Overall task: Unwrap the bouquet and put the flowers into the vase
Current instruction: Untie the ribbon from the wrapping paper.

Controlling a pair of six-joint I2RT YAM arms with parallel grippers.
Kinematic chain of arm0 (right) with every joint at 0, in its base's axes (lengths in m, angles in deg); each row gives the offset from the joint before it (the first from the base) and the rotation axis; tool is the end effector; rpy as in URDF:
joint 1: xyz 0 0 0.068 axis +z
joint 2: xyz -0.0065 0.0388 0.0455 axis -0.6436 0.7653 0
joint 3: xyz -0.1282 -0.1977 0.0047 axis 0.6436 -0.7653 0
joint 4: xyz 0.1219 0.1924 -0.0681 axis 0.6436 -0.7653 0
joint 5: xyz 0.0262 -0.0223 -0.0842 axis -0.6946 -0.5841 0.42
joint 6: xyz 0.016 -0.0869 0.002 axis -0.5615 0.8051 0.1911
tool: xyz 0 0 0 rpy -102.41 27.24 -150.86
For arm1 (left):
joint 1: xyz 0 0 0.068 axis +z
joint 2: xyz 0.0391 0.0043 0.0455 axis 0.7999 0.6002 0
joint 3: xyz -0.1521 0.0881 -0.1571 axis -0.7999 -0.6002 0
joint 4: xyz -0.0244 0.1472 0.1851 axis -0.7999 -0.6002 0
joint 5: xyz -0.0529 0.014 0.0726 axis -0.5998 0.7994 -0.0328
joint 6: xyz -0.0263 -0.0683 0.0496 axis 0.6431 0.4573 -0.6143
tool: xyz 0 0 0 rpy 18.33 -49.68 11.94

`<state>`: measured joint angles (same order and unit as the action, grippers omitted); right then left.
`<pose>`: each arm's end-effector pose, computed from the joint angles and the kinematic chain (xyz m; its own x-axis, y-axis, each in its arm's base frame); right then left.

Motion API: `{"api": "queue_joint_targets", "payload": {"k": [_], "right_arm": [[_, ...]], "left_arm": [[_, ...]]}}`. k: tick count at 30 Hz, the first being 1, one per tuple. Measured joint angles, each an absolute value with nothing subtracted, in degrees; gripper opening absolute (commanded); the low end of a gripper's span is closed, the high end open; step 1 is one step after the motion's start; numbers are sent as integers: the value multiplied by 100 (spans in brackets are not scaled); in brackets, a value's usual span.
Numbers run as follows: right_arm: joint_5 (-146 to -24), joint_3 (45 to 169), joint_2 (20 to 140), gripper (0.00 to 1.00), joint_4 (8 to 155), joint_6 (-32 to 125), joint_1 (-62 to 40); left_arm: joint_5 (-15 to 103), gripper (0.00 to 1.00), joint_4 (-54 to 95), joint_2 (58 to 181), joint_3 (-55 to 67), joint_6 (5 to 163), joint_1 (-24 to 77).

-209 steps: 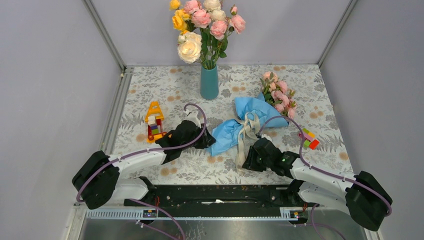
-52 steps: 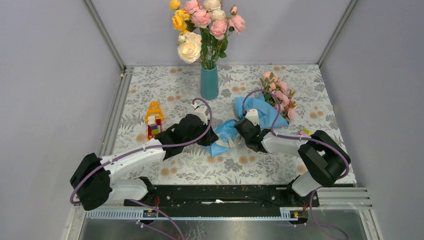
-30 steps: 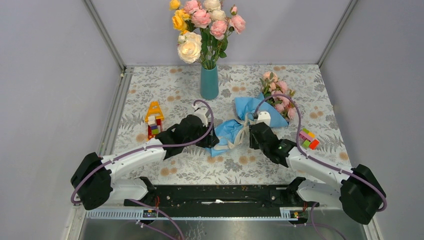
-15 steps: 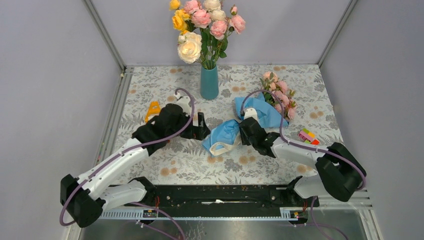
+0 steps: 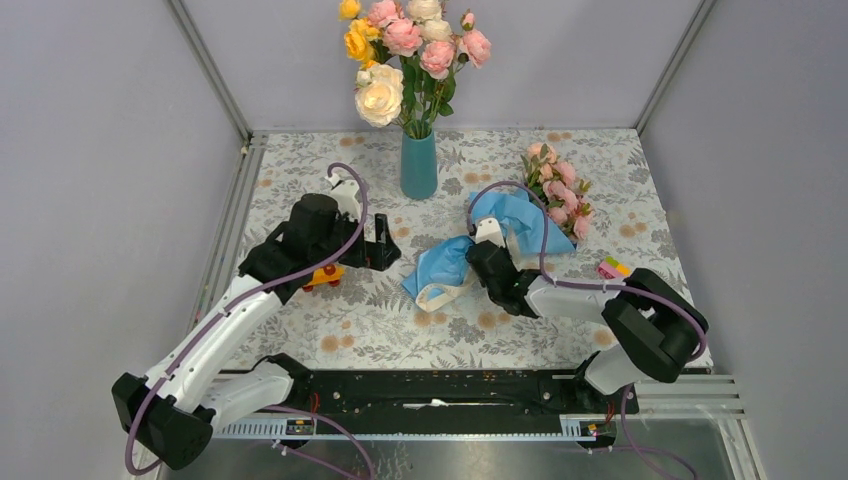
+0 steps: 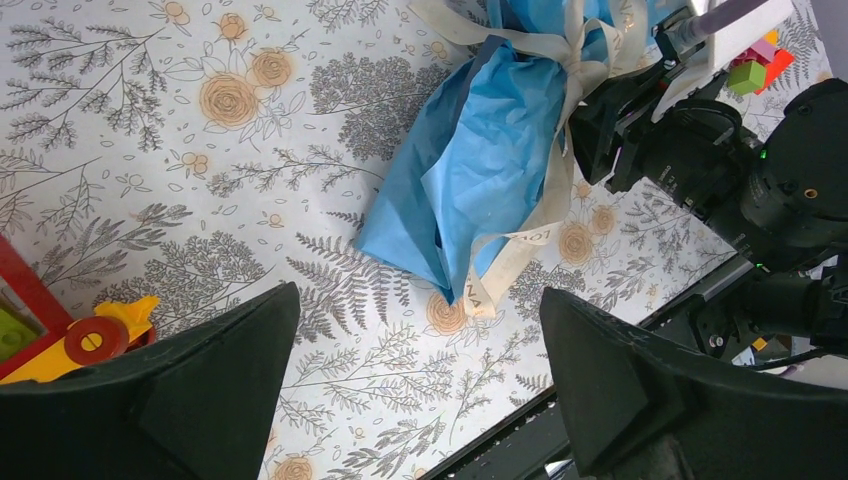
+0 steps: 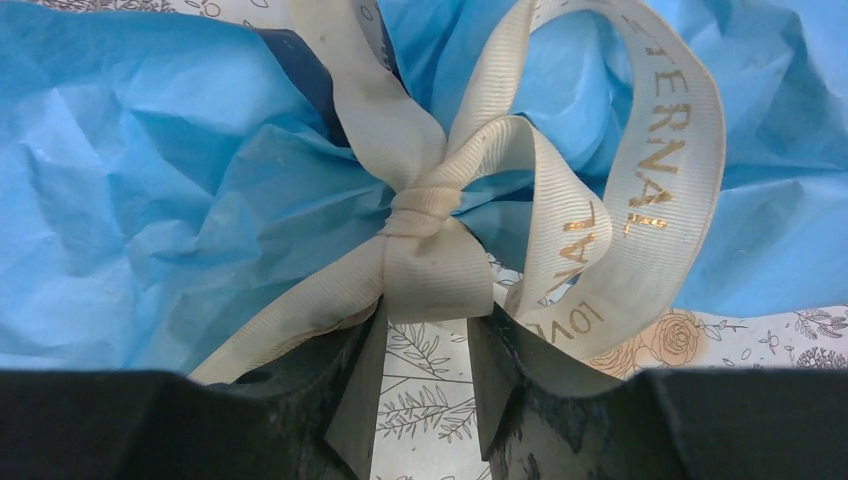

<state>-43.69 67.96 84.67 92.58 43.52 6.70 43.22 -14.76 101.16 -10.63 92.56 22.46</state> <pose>0.2379 0.1885 0.1233 -0.4754 -0.3040 -0.8256 -0.2277 0.9490 -0.2183 0.2028 -0.1343 0.2706 -0.6685 0.0056 -0.7437 0.4099 0.8372 -0.3621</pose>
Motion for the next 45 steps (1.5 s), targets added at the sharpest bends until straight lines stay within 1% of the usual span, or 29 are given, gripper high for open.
{"api": "queue_joint_targets", "payload": {"k": [5, 8, 9, 13, 15, 16, 21, 26, 30, 33, 39, 45], "right_arm": [[-4114, 6680, 8615, 42, 9538, 4391, 681], [-3952, 6680, 8805, 39, 9634, 4384, 681], [-3915, 6680, 8893, 36, 9669, 4384, 681], [-3829, 6678, 9105, 11, 9767, 4400, 681], [-3823, 6676, 9107, 2, 9800, 4400, 683], [-3825, 6676, 9098, 0, 9802, 4384, 683], [-4070, 6700, 8639, 0, 9160, 4148, 683], [-4782, 6995, 7914, 0, 8073, 3781, 687], [-5427, 7325, 7772, 0, 7359, 3569, 687], [-5792, 7338, 7708, 0, 6987, 3440, 687], [-6173, 7176, 7472, 0, 6710, 3095, 685], [-6232, 7004, 7219, 0, 6672, 2651, 639]], "left_arm": [[4184, 99, -1494, 10114, -1063, 9199, 2415], [4131, 99, -1491, 10107, -1063, 9195, 2461], [4120, 99, -1494, 10103, -1063, 9195, 2469], [4066, 99, -1491, 10092, -1063, 9195, 2491], [4064, 99, -1491, 10092, -1063, 9195, 2504], [4061, 99, -1489, 10092, -1063, 9195, 2509], [3959, 99, -1402, 10085, -1100, 9210, 2511], [3629, 99, -1017, 10037, -1378, 9356, 2511], [3369, 99, -700, 10048, -1603, 9509, 2511], [3192, 99, -385, 10158, -1679, 9662, 2511], [2995, 97, 836, 10971, -1830, 10237, 2511], [2829, 96, 1986, 12236, -1891, 10841, 2303]]}}
